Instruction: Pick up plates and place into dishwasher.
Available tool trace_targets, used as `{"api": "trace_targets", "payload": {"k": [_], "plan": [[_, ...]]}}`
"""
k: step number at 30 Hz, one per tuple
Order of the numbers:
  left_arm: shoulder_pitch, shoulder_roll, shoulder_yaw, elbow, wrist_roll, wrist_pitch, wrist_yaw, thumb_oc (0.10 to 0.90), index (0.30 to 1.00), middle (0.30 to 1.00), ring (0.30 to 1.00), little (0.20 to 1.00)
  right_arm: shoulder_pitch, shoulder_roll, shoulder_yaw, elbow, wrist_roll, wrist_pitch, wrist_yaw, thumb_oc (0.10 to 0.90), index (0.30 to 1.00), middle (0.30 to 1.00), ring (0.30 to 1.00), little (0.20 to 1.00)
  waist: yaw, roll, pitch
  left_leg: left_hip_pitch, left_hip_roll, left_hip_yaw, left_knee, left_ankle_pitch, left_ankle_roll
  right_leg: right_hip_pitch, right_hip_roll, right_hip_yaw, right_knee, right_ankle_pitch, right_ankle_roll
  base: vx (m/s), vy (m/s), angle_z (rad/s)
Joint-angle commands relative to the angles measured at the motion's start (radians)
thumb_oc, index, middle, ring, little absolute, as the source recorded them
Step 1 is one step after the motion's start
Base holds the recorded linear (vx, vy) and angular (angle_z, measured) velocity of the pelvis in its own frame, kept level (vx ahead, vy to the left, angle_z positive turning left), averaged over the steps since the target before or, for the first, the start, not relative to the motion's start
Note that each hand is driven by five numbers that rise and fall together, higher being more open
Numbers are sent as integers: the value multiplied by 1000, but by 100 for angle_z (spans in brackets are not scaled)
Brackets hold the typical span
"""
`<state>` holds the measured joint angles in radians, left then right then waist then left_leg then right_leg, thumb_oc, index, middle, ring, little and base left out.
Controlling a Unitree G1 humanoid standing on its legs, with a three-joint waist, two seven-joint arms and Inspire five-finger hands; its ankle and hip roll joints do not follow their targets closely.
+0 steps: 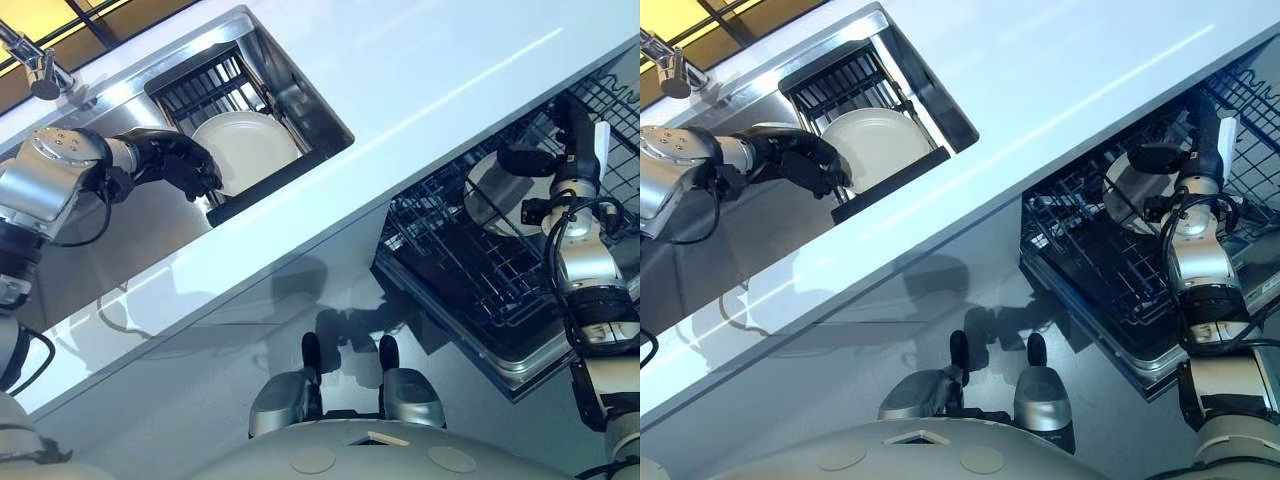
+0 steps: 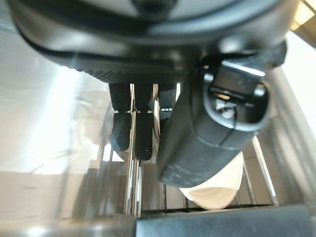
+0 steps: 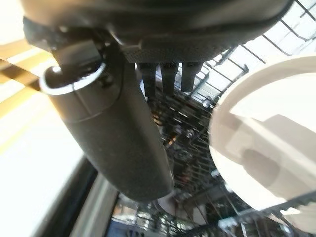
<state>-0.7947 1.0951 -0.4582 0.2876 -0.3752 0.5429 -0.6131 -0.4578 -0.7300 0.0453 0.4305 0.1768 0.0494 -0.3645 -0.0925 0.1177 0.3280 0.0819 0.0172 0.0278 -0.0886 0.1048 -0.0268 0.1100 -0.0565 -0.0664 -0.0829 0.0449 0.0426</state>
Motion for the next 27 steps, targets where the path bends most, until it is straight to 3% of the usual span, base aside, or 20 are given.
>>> {"api": "trace_targets", "payload": {"k": [1, 7, 8, 10, 11, 12, 14, 20, 23, 27], "plan": [[4, -18, 118, 39, -22, -79, 48, 100, 300, 300, 300, 200, 1, -105, -53, -165, -16, -146, -72, 800, 900, 900, 900, 900, -6, -6, -163, 12, -79, 17, 36, -110, 35, -43, 90, -15, 114, -94, 9, -25, 19, -5], [53, -30, 169, 34, 0, -108, 130, 100, 300, 300, 300, 200, 15, -104, -94, -252, 12, -179, -101, 800, 900, 900, 900, 900, -7, -13, -175, 21, -77, 15, 24, -110, 37, -36, 93, -11, 109, -97, 12, -8, 5, -1], [68, -35, 193, 41, 18, -117, 199, 166, 356, 356, 356, 266, 19, -96, -101, -278, 44, -191, -96, 800, 900, 900, 900, 900, -7, -14, -178, 24, -77, 15, 19, -108, 37, -34, 95, -10, 107, -97, 12, 0, 0, 0], [80, -39, 231, 64, 106, -138, 289, 800, 900, 900, 900, 900, 25, -80, -111, -301, 83, -205, -72, 800, 900, 900, 900, 900, -5, -17, -182, 25, -77, 15, 14, -107, 38, -34, 96, -8, 104, -97, 13, -59, 8, -2], [100, -29, 283, 114, 236, -197, 368, 800, 900, 900, 900, 900, 40, -63, -121, -335, 167, -217, -8, 800, 900, 900, 900, 900, -3, -22, -187, 17, -75, 18, 16, -99, 38, -40, 97, -10, 102, -89, 11, -45, 0, -1], [105, -26, 293, 124, 274, -215, 382, 800, 900, 900, 900, 900, 44, -56, -122, -340, 181, -222, 18, 800, 900, 900, 900, 900, -2, -23, -190, 22, -76, 16, 13, -106, 38, -36, 97, -9, 100, -97, 12, -52, -1, -2], [151, 22, 377, 161, 399, -301, 432, 800, 900, 900, 900, 900, 80, -24, -135, -394, 329, -212, 162, 800, 900, 900, 900, 900, 4, -30, -192, 10, -74, 22, 18, -96, 37, -46, 97, -10, 100, -86, 9, -64, 9, -11], [267, 111, 545, 176, 458, -466, 532, 800, 900, 900, 900, 900, 181, 74, -144, -448, 437, -190, 364, 800, 900, 900, 900, 900, 18, -36, -204, 17, -74, 35, 20, -105, 33, -35, 93, -18, 80, -88, 10, -8, 35, -7], [284, 144, 583, 160, 453, -489, 550, 800, 900, 900, 900, 900, 224, 99, -126, -466, 449, -151, 415, 800, 900, 900, 900, 900, 16, -39, -212, 17, -73, 45, 22, -108, 34, -35, 89, -15, 75, -85, 14, 13, 52, 0], [268, 174, 564, 164, 426, -477, 542, 800, 900, 900, 900, 900, 267, 94, -92, -494, 476, -92, 481, 800, 900, 900, 900, 900, 5, -43, -215, 15, -74, 55, 25, -111, 38, -43, 84, -6, 76, -80, 18, 10, 54, 0]]}}
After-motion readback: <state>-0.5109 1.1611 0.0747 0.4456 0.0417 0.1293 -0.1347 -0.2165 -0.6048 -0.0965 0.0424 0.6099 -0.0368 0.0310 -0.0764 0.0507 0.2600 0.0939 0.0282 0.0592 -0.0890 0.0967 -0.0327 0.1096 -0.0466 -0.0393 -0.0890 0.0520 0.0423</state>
